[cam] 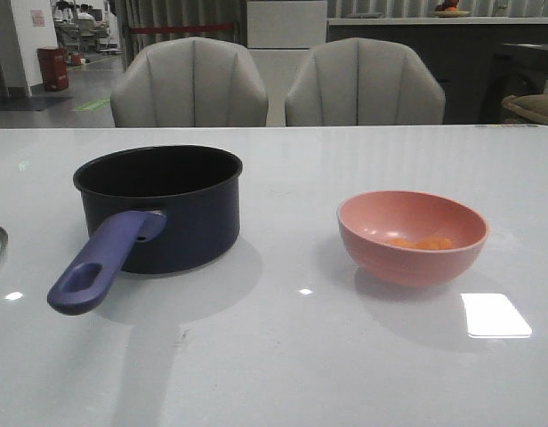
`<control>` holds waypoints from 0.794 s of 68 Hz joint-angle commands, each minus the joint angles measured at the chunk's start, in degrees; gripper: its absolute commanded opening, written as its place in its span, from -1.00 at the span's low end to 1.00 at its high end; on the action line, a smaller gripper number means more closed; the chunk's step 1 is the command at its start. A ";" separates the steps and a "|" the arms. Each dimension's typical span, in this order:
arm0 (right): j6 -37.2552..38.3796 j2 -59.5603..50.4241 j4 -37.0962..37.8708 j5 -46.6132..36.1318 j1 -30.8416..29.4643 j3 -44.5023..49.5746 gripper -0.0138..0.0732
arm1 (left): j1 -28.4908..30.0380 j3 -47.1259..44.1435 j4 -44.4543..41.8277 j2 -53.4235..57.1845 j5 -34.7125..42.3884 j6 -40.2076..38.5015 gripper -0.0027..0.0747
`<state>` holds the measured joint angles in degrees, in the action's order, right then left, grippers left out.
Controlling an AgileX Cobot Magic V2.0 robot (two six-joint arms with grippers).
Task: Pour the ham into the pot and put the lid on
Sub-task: 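Lift the glass lid off the saucepan and set it aside, then reach the right gripper to the pink bowl rim and grasp it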
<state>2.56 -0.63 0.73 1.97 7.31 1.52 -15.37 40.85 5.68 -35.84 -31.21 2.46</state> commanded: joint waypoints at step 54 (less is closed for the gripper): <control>-0.77 1.89 0.24 -7.05 -0.18 -8.24 -0.39 | -5.52 -19.32 2.72 31.31 10.59 -0.06 0.39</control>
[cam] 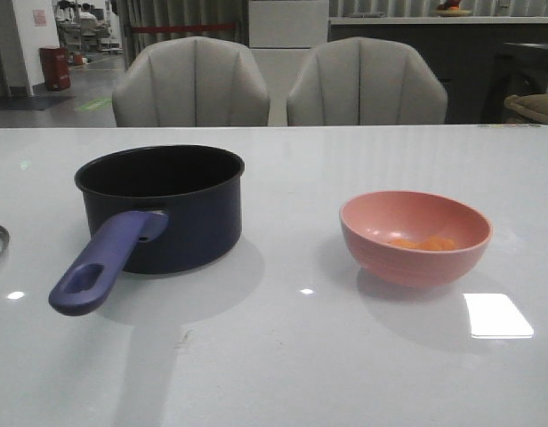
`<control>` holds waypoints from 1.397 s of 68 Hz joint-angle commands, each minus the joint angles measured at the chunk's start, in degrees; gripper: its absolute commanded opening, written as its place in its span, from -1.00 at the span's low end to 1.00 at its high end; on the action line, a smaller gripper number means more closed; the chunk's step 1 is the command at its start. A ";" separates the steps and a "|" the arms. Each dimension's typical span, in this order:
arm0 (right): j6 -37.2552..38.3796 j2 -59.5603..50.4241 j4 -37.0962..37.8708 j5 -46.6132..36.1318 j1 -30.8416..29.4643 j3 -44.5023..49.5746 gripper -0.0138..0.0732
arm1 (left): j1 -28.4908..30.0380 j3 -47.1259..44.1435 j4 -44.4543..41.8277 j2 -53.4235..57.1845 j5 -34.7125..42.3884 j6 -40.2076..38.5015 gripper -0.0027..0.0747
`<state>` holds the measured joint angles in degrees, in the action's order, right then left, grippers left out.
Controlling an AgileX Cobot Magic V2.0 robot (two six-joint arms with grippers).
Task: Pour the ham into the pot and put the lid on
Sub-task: 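Reach the right gripper to the pink bowl rim and grasp it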
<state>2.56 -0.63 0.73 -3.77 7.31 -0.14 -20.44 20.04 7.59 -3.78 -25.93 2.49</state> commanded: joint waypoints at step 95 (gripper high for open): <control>-0.74 92.62 -8.30 20.48 4.95 -56.52 0.37 | -0.46 1.49 0.81 -0.75 5.87 -0.09 0.39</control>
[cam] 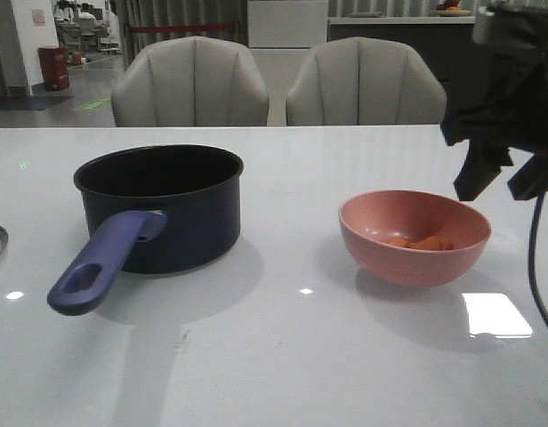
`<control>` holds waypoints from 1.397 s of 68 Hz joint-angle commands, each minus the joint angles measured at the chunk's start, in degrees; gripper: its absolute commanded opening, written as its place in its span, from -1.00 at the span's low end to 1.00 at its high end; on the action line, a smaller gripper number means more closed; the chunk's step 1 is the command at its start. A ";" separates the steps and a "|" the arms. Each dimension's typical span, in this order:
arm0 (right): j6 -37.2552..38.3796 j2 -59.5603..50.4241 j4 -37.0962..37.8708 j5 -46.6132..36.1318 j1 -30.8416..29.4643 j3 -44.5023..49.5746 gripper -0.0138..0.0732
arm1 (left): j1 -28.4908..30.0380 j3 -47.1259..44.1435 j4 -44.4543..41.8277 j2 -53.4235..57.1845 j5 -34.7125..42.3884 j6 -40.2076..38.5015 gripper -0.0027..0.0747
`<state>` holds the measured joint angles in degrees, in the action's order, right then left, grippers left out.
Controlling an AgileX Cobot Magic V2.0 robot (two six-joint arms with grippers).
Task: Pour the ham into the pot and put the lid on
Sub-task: 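Reach the right gripper to the pink bowl rim and grasp it, then lift the pink bowl and carry it over the saucepan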
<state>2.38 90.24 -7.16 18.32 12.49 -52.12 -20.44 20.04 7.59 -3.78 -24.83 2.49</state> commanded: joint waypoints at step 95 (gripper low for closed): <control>10.64 18.24 21.07 17.17 22.98 -52.87 -0.37 | -0.46 1.49 0.81 -0.75 4.77 -0.09 0.39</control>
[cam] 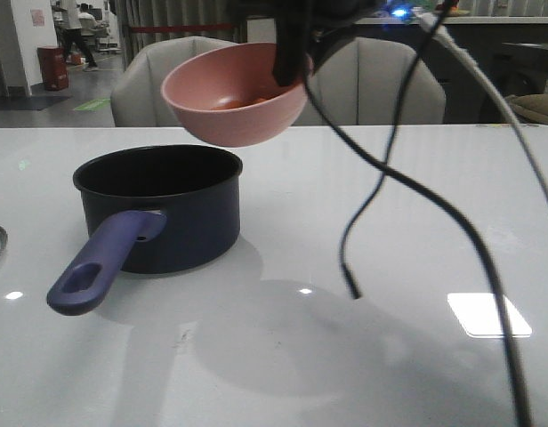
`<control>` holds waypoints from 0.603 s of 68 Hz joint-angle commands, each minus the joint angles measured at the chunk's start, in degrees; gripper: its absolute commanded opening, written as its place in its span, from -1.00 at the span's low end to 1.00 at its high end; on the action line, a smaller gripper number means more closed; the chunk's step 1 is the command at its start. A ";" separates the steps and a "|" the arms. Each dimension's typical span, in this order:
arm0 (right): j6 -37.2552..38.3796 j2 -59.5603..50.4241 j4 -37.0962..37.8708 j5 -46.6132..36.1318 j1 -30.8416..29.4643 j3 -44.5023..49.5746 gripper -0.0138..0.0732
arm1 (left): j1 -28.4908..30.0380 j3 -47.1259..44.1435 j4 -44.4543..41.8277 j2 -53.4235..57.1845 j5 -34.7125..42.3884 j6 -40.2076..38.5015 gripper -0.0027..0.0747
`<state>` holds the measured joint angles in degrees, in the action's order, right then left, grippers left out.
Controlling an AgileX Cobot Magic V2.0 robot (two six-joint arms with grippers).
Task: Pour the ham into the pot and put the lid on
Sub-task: 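Lift the pink bowl and carry it over the saucepan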
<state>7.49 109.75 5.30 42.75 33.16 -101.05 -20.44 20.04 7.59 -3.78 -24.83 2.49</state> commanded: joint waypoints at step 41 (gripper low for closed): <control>13.27 -1.26 21.71 -60.14 2.54 13.87 -0.37 | -0.46 1.49 0.81 -0.75 4.77 -0.09 0.39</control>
<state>22.55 112.29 26.27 -5.41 36.97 -87.49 -20.44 20.04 7.59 -3.78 -24.83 2.49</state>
